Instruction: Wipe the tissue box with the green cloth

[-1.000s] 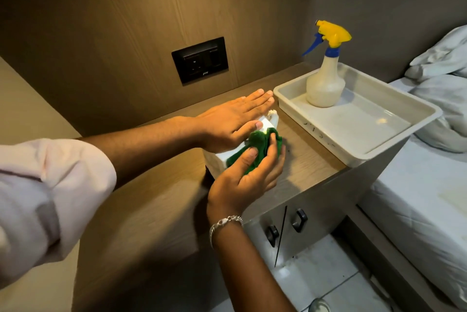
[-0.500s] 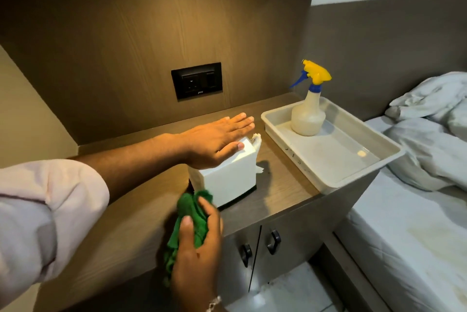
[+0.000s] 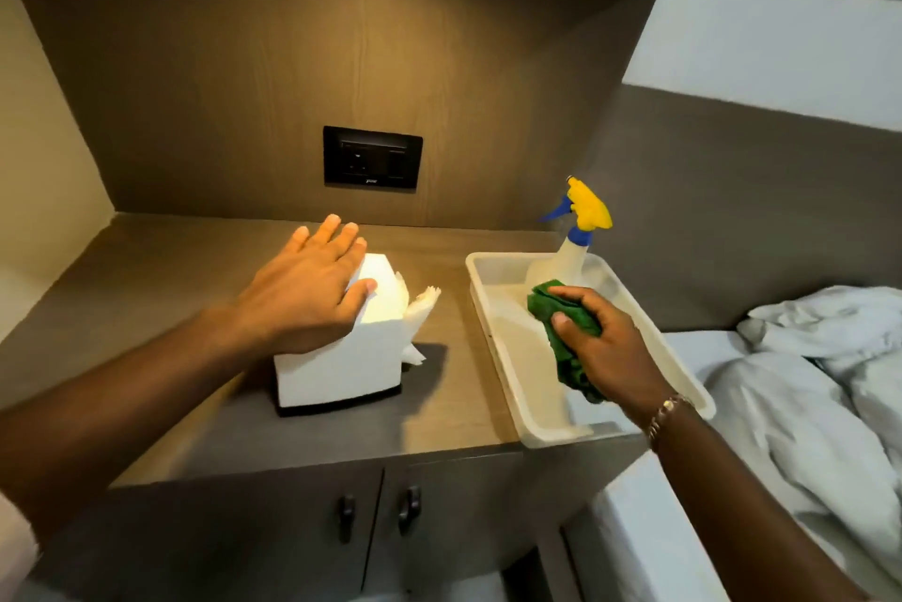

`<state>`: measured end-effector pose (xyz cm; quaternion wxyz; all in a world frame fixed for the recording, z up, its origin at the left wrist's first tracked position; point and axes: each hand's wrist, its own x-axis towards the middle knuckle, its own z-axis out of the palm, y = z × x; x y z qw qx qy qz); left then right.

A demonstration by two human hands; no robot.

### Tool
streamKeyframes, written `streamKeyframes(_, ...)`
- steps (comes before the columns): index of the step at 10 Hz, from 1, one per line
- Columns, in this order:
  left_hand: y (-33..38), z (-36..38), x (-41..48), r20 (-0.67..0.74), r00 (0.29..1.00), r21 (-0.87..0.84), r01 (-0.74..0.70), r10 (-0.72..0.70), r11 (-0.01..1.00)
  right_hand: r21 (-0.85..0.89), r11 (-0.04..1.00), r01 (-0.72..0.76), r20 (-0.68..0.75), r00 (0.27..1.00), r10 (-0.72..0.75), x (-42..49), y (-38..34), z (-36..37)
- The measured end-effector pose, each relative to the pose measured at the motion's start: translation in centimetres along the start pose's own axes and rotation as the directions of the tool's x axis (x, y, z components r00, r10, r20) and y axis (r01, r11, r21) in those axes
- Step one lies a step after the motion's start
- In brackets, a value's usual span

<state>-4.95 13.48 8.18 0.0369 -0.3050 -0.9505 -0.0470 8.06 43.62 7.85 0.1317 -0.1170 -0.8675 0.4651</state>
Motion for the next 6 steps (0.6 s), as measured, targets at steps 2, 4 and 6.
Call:
streamKeyframes(2, 1.3, 0.8, -1.0, -0.071, 0.988, -0.068, 0.136, -0.140, 0.988, -0.619, 0.755, 0.215, 0.337, 0.942, 0.008, 4.5, 5.7, 1.9)
streamKeyframes(4, 1.2, 1.4, -1.4, -0.104, 0.984, -0.044, 0.140, -0.144, 0.989, -0.772, 0.588, 0.241, 0.459, 0.852, 0.252, 5.0, 9.0, 3.6)
streamKeyframes(6, 2.8, 0.1, -3.2, -0.294, 0.936, -0.261, 0.116, -0.193, 0.958, -0.663, 0.725, 0.187, 0.500, 0.831, 0.244, 5.9, 6.3, 1.6)
